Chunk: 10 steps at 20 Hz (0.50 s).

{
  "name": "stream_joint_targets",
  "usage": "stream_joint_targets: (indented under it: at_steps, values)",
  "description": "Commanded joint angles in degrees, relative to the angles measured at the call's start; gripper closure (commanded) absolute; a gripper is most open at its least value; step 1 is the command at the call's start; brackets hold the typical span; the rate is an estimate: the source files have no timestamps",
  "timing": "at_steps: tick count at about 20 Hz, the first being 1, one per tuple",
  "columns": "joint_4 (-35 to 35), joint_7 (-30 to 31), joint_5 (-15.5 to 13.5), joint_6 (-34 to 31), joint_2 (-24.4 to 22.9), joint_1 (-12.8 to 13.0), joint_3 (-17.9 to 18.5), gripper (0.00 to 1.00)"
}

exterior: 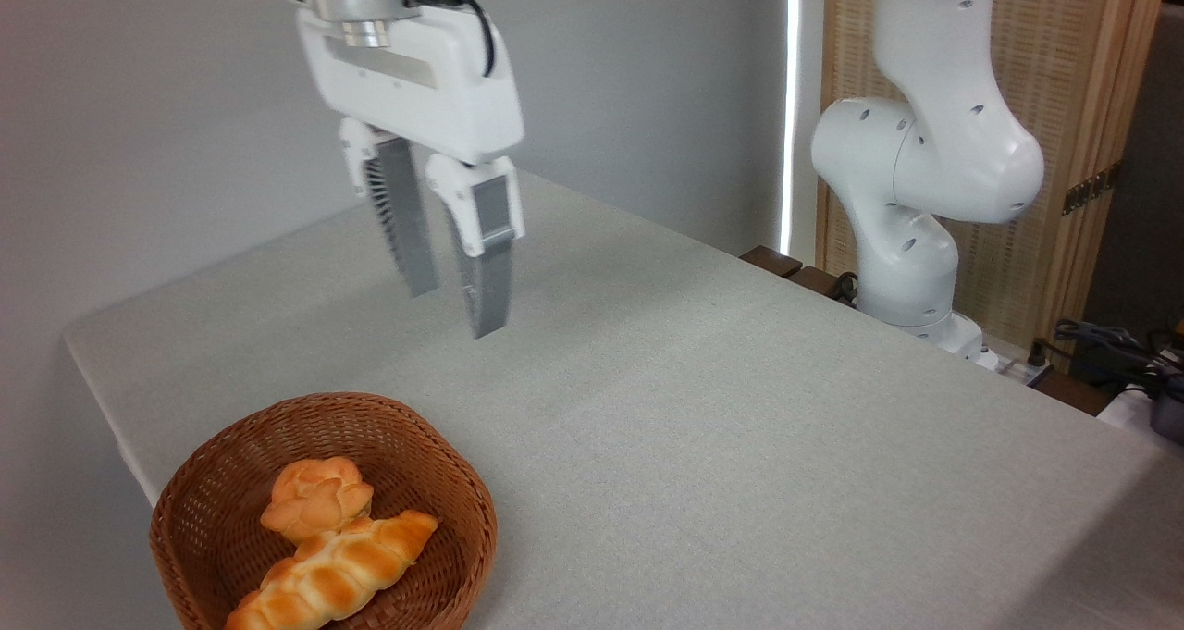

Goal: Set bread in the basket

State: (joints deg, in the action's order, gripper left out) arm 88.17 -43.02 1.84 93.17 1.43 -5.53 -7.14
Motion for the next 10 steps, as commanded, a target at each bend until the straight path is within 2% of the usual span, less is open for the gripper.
stream_joint_targets:
  at_steps: [1,3,5,10]
  values:
    - [7.1,-2.9,-1.5,2.3,-4.2,-0.3,0.1,0.00]
    - [7.8,-2.8,-1.4,2.4,-4.2,1.7,2.1,0.00]
    - [8.9,-2.3,-1.3,2.2,-4.3,6.7,7.4,0.00]
    - [8.4,-2.6,-1.3,1.1,-4.3,7.3,8.5,0.00]
